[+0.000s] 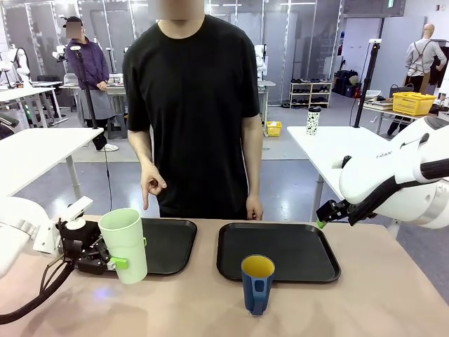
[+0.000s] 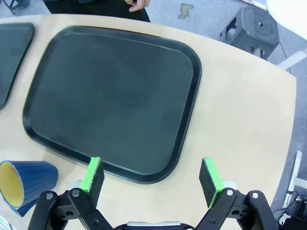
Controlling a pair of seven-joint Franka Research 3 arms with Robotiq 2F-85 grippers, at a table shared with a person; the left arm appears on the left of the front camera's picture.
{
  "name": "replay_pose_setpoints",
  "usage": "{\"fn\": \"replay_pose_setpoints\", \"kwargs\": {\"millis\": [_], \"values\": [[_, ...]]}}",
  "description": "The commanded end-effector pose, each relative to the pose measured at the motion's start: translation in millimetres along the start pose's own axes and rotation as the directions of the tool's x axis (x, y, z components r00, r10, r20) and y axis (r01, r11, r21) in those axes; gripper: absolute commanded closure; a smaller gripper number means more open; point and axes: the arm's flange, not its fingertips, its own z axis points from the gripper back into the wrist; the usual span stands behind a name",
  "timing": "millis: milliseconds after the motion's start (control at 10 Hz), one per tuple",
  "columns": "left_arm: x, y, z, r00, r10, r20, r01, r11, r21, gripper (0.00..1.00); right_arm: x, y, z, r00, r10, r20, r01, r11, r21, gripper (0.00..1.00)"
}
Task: Sort and store the cups by type.
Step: Place the picked Reusable plastic cup into the Flat Tray indicated by the person.
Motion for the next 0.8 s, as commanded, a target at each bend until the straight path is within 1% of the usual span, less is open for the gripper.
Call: {"fn": "replay_pose_setpoints", "kwargs": {"millis": [0,400,500,700], "values": [[3,3,0,1.000,-0.005,0.012,0.005,1.000,-0.007,0.80,0,-1,0,1.000,-0.007,0.002,0.007,1.000,0.013,0.00],[3,3,0,1.000,-0.005,0.012,0.005,1.000,-0.007,0.80,0,-1,0,1.000,-0.007,0.002,0.007,1.000,0.013,0.00],[0,0,0,1.000,0.000,0.000,0.000,1.000,0.000,0.16,0,-1,0,1.000,-0.007,0.002,0.007,1.000,0.013,0.00],[3,16,9,0.999,0.035,-0.016,-0.035,0.999,-0.018,0.16,0,-1,0,1.000,-0.007,0.002,0.007,1.000,0.013,0.00]]}}
